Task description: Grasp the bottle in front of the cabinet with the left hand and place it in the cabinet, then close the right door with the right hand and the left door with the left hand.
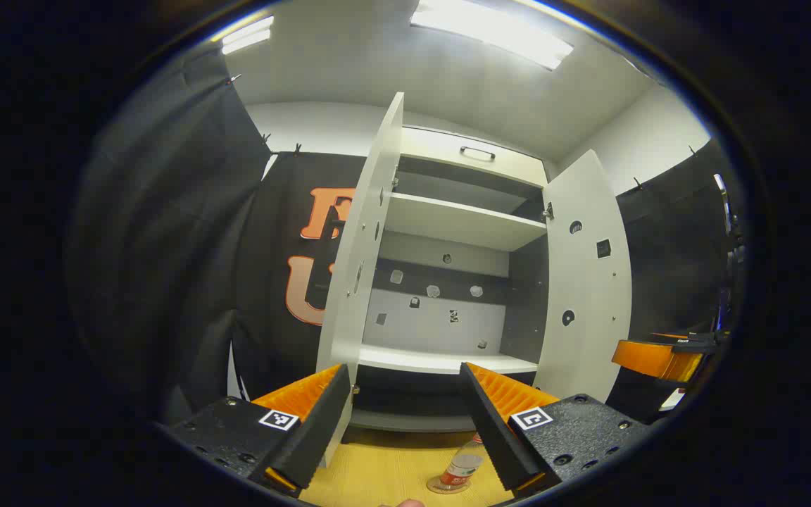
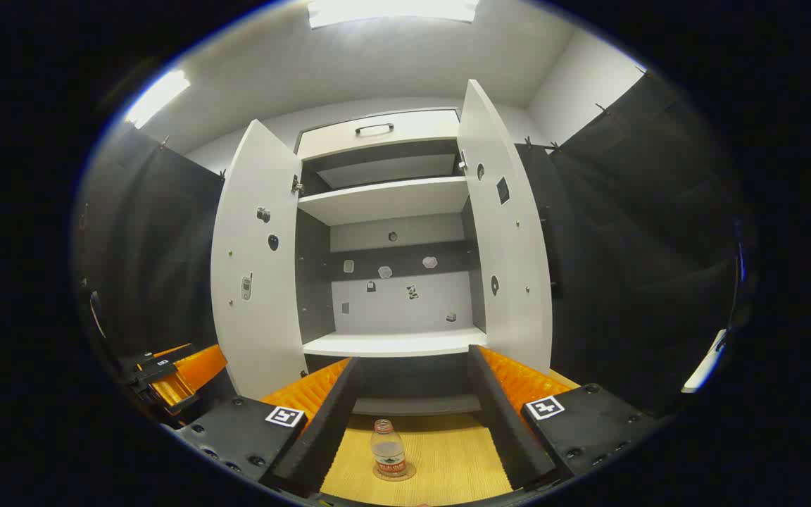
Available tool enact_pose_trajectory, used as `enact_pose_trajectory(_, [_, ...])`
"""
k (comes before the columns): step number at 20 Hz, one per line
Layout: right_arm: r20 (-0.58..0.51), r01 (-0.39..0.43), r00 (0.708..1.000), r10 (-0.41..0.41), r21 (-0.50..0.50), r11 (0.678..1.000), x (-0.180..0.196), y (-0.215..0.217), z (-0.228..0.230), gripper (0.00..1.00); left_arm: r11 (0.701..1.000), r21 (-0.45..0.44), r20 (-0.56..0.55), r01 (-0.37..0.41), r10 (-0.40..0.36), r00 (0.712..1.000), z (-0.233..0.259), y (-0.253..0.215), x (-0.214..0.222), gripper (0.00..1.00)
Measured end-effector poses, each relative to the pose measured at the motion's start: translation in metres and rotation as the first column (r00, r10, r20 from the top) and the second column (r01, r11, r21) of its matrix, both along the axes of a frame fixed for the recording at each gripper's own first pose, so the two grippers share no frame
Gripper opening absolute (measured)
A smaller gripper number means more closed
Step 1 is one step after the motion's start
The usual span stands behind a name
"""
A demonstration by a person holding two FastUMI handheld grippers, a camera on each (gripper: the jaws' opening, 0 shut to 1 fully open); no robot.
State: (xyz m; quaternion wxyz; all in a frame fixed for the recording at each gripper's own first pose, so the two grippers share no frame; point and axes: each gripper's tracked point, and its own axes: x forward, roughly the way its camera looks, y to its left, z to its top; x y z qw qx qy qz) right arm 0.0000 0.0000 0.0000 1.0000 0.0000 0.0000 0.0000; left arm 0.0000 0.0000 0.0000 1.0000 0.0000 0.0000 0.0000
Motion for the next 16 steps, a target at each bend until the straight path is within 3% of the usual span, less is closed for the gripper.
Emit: enact_pose_trajectory(16, [-0.016, 0.02, 1.0, -0.02, 0.012, 1.0, -0.003, -0.002, -0.003, 0.98, 1.0, 0.002, -0.01, -0.025, 0.025, 1.0, -0.001, 0.011, -0.007, 0.94])
